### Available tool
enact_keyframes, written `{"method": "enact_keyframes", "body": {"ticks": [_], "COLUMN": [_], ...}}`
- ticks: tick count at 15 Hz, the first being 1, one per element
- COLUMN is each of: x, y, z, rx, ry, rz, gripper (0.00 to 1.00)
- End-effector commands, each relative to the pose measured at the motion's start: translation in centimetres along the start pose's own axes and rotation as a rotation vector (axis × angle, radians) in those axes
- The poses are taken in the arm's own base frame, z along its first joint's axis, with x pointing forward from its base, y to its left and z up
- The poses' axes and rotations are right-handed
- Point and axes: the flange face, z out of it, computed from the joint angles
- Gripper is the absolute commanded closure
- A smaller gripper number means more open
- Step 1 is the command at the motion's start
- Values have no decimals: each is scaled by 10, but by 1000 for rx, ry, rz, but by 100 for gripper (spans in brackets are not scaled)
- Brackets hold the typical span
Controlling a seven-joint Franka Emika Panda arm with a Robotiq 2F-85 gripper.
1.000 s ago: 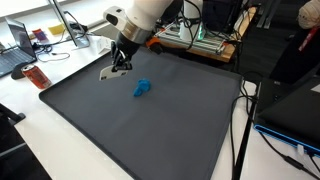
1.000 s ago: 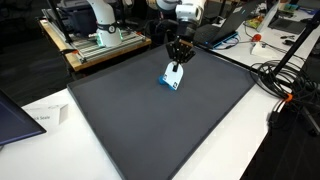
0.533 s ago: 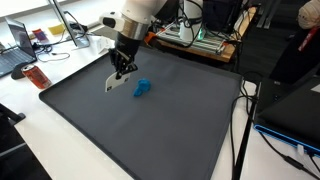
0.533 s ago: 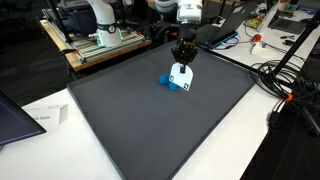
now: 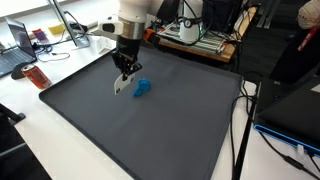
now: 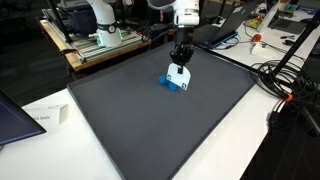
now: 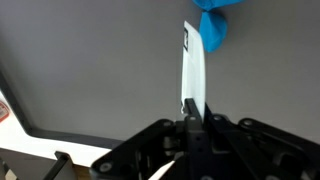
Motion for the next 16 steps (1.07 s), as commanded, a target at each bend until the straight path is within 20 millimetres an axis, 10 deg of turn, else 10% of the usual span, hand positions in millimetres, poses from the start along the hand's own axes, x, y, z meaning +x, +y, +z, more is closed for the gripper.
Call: {"method": "enact_keyframes", "body": {"ticks": [1,16], "x": [-6,-19], "y": [6,14], "z": [-10,-6], "rx": [21,31], "ry": [-13,-58], "rz": [-31,-125], "gripper": [99,99]}}
